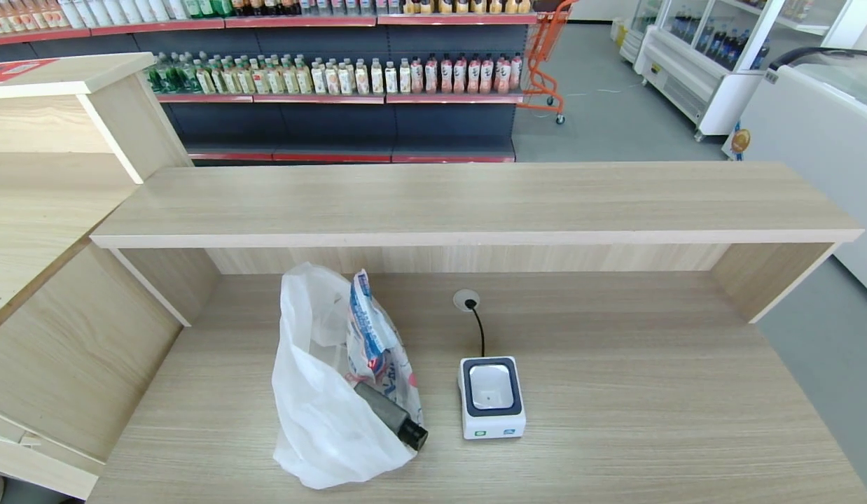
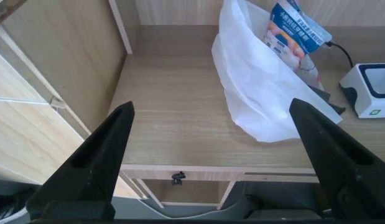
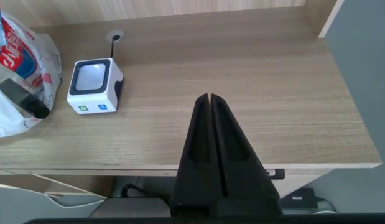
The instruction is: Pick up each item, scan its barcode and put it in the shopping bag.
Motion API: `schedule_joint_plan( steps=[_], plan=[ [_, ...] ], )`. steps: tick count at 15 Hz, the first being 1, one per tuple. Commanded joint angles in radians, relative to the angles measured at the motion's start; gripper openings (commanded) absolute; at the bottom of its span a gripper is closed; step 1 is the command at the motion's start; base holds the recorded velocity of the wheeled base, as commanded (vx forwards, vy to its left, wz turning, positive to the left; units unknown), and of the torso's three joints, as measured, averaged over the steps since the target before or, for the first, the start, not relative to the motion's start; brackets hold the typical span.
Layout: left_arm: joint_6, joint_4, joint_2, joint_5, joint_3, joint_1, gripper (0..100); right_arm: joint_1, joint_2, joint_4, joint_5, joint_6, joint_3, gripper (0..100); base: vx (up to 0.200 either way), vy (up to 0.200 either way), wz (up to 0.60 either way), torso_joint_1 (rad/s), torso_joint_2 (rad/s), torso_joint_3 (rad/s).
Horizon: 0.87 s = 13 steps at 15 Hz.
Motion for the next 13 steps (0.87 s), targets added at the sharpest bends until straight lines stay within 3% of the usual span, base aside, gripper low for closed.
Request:
schedule_joint_plan(
  steps=[1,13],
  plan=[
    [0.000,0.000,0.000,0.001,0.000,0.000,100,0.000,0.003,-0.001,0.001,-0.001,0.000,0,0.200,0.000,0.00,0.007,0.00,0.002],
    [-0.006,0.000,0.000,0.002,0.000,-0.002,100,0.000,0.003,-0.001,0.001,-0.006,0.000,0,0.000,0.000,0.00,0.000,0.00,0.000]
  ],
)
